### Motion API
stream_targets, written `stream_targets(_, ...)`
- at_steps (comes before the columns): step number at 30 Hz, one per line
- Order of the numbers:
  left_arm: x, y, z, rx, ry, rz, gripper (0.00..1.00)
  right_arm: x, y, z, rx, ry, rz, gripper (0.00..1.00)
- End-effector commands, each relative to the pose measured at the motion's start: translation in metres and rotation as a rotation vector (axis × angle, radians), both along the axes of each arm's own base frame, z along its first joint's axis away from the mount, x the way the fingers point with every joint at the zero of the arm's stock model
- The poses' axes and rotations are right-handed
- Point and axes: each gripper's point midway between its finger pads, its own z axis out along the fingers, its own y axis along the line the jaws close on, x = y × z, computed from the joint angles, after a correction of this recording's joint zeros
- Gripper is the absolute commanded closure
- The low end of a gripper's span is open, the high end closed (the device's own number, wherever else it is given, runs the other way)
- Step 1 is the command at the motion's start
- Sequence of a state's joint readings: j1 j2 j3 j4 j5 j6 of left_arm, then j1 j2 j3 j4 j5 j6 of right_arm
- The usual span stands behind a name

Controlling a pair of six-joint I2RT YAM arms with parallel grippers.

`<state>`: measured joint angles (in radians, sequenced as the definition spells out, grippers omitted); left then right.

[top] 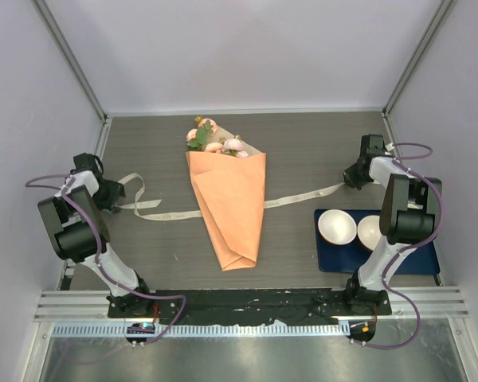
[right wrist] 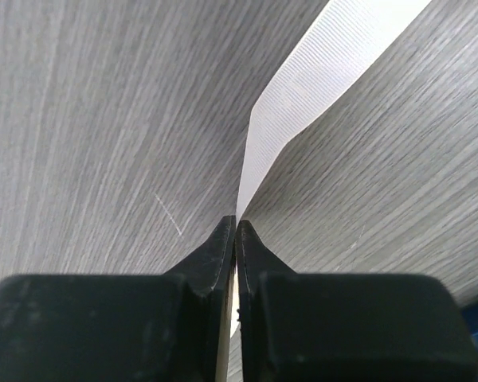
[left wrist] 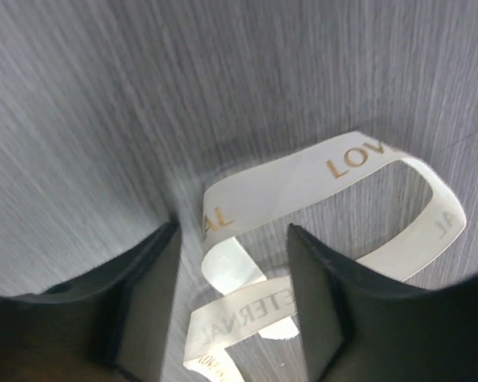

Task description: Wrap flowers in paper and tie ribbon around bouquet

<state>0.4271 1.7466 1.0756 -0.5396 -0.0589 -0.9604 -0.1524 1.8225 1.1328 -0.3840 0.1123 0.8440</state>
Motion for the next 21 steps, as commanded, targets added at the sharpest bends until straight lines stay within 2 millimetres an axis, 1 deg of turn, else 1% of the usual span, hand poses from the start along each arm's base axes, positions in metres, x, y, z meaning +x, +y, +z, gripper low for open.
stream_targets(1,0.000,-0.001,-0.021,-0.004,0.053,0.000,0.58,0.010,-0.005,0.036,-0.050,-0.096,0.000,0.91)
stream_targets(3,-0.003,-0.006,-0.027,-0.016,0.075,-0.022,0.71,0.012,-0.006,0.043,-0.058,-0.113,0.000,0.92)
stream_targets(4,-0.007,-0.007,-0.028,-0.007,0.091,-0.043,0.86,0.012,-0.007,0.046,-0.060,-0.117,-0.001,0.92)
stream_targets(5,-0.012,-0.007,-0.028,0.001,0.100,-0.047,0.95,0.013,-0.006,0.050,-0.064,-0.126,0.003,0.92)
stream_targets(6,-0.015,-0.006,-0.025,0.014,0.102,-0.048,1.00,0.013,-0.007,0.055,-0.074,-0.134,0.003,0.93)
stream_targets(8,-0.019,0.000,-0.017,0.059,0.101,-0.075,1.00,0.015,-0.006,0.061,-0.086,-0.148,0.017,0.97)
stream_targets(9,-0.016,0.003,0.003,0.100,0.056,-0.082,1.00,0.015,-0.004,0.067,-0.102,-0.156,0.037,1.00)
stream_targets(11,-0.015,0.008,0.027,0.173,0.020,-0.102,1.00,0.018,0.000,0.078,-0.118,-0.183,0.055,1.00)
stream_targets(12,-0.016,0.009,0.053,0.215,-0.026,-0.106,1.00,0.021,0.009,0.086,-0.123,-0.207,0.083,1.00)
stream_targets(14,-0.015,0.002,0.087,0.280,-0.093,-0.137,1.00,0.027,0.025,0.111,-0.140,-0.274,0.142,1.00)
stream_targets(15,-0.016,-0.009,0.122,0.330,-0.185,-0.161,1.00,0.028,0.044,0.121,-0.153,-0.299,0.188,1.00)
stream_targets(16,-0.018,-0.014,0.138,0.354,-0.228,-0.171,1.00,0.027,0.062,0.146,-0.175,-0.363,0.228,1.00)
stream_targets(17,-0.020,-0.021,0.154,0.379,-0.272,-0.201,1.00,0.025,0.078,0.158,-0.169,-0.403,0.271,1.00)
stream_targets(18,-0.022,-0.036,0.170,0.401,-0.321,-0.246,1.00,0.025,0.096,0.175,-0.165,-0.465,0.315,0.99)
stream_targets(19,-0.030,-0.046,0.198,0.434,-0.410,-0.263,1.00,0.015,0.137,0.196,-0.146,-0.537,0.422,1.00)
stream_targets(20,-0.033,-0.057,0.205,0.441,-0.457,-0.296,1.00,0.010,0.158,0.210,-0.130,-0.591,0.481,1.00)
stream_targets(21,-0.032,-0.077,0.213,0.412,-0.525,-0.357,1.00,0.008,0.186,0.229,-0.117,-0.676,0.554,0.99)
